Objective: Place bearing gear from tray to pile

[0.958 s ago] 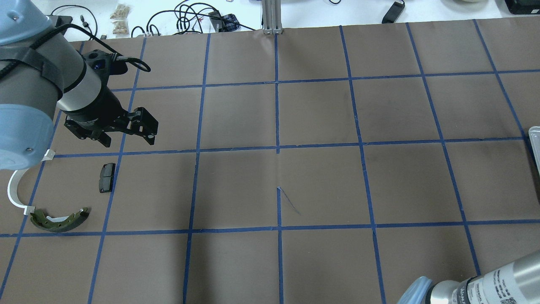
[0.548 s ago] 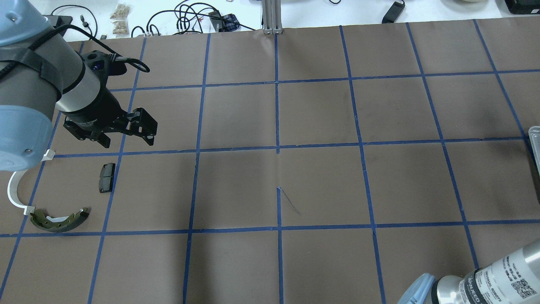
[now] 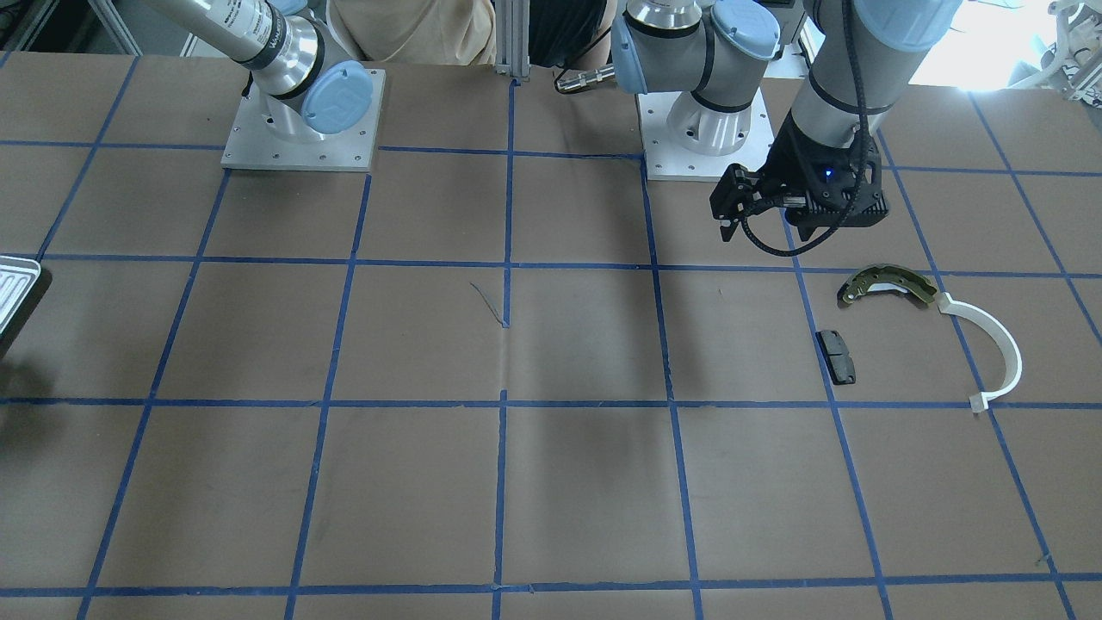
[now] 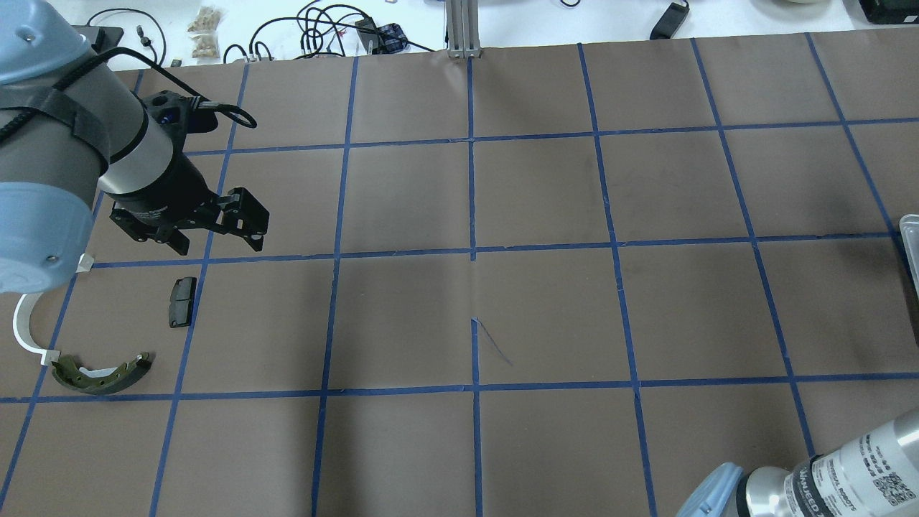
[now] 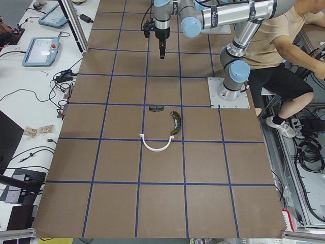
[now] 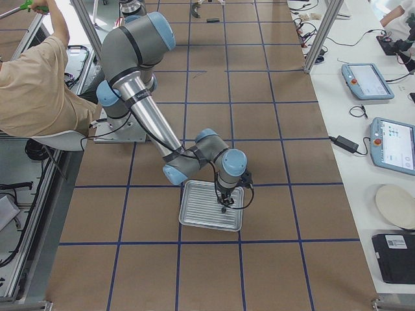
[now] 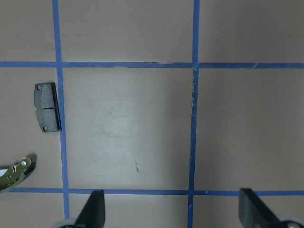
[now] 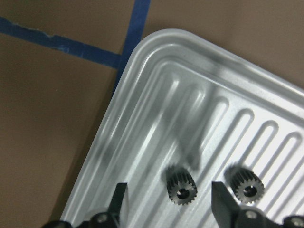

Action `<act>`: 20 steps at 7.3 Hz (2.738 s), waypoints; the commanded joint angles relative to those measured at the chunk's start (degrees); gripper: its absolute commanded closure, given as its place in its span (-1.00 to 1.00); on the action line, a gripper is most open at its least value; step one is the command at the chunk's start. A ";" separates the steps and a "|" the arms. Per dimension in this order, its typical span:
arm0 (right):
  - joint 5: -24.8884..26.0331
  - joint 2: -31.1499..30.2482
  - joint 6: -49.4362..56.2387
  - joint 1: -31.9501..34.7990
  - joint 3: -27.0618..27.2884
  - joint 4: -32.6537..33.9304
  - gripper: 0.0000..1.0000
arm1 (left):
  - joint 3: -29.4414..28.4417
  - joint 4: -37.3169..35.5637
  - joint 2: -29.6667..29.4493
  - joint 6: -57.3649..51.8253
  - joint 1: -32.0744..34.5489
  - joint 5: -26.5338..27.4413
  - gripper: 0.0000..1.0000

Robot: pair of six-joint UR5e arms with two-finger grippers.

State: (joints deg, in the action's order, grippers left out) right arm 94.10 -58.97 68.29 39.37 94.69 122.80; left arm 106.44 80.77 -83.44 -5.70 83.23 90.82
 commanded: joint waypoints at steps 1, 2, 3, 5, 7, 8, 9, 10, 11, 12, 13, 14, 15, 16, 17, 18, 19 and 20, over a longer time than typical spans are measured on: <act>0.47 0.25 0.09 -0.35 -0.12 -0.29 -0.23 | -0.01 0.00 -0.40 -0.01 0.00 0.06 -1.00; 0.55 0.69 -0.08 -0.35 -0.03 -0.19 -0.19 | -0.01 -0.09 -0.49 -0.01 0.00 0.06 -1.00; 0.90 0.87 -0.17 -0.35 -0.03 -0.19 -0.20 | 0.08 -0.70 -0.49 0.17 0.00 -0.03 -1.00; 1.35 0.96 -0.52 -0.35 -0.03 -0.72 -0.17 | 0.08 -0.70 -0.58 -0.01 0.00 0.06 -1.00; 2.48 0.96 0.26 -0.43 -0.12 -0.63 0.55 | -0.01 -0.70 -0.14 -0.01 -0.18 0.23 -1.00; 2.40 1.05 0.27 -0.44 -0.38 -0.20 0.56 | -0.01 -1.22 0.21 0.25 -0.18 0.23 -1.00; 2.05 1.05 0.27 -0.44 -0.38 -0.19 0.65 | 0.08 -1.14 0.21 0.25 -0.18 0.32 -1.00; 2.05 0.70 0.27 -0.44 -0.73 -0.37 0.88 | 0.08 -1.23 -0.05 0.25 -0.18 0.23 -1.00; 2.14 0.61 0.09 -0.44 -0.82 -0.72 1.00 | 0.08 -1.23 -0.05 0.25 -0.18 0.23 -1.00; 2.40 -0.44 -0.61 -0.44 -0.74 -1.33 1.00 | 0.08 -1.23 0.12 0.25 -0.18 0.14 -1.00; 1.79 -3.49 -1.40 0.35 -0.13 -2.21 1.00 | 0.08 -1.23 0.04 0.17 -0.18 0.14 -1.00; 0.65 -7.00 -7.93 4.10 -0.12 -8.31 1.00 | 0.17 -1.06 -0.49 -0.09 -0.26 0.23 -1.00; 0.99 -9.82 -13.48 10.23 0.05 -10.72 1.00 | 2.17 -1.40 -0.14 0.25 -0.26 0.14 -1.00; 0.73 -11.59 -21.02 16.73 0.58 -14.31 1.00 | 4.71 -6.89 0.56 0.17 -0.26 0.23 -1.00; 0.64 -13.52 -30.05 24.19 1.71 -14.95 1.00 | 5.87 -9.03 0.65 0.25 -0.26 0.32 -1.00; 0.82 -15.46 -36.93 31.66 1.90 -15.57 1.00 | 5.36 -8.88 0.48 0.25 -0.26 0.41 -1.00; 0.30 -16.43 -49.44 39.04 2.16 -19.32 1.00 | 5.00 -7.75 0.74 0.25 -0.26 0.41 -1.00; -4.76 -16.01 -59.40 47.90 2.25 -18.92 1.00 | 3.09 -4.51 0.65 0.43 0.08 0.32 -1.00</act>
State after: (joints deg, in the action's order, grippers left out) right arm 93.39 -74.66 21.92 76.74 96.72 104.97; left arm 111.01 73.67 -82.81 -5.41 83.06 91.19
